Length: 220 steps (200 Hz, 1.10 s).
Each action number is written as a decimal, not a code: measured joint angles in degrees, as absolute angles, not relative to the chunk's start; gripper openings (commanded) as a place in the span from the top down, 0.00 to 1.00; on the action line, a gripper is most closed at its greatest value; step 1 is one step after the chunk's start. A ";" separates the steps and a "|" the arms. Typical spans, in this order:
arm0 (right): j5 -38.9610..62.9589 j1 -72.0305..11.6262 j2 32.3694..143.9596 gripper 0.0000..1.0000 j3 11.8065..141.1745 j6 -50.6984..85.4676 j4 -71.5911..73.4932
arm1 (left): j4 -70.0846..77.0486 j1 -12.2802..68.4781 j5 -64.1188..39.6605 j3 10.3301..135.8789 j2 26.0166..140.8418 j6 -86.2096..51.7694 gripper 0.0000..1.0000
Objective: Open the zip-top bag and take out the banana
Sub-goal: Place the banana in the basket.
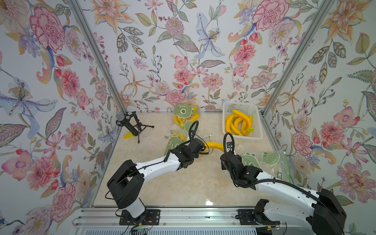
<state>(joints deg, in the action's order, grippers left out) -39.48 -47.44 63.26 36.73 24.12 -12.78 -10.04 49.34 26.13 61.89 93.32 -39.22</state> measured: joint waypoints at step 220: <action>-16.93 5.43 107.83 0.93 86.24 18.39 -11.86 | -1.19 48.82 21.19 48.86 80.93 -35.24 1.00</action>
<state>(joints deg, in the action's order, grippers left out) -16.93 5.43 107.83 86.24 18.39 -11.86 -1.19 48.82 21.19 48.86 80.93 -35.24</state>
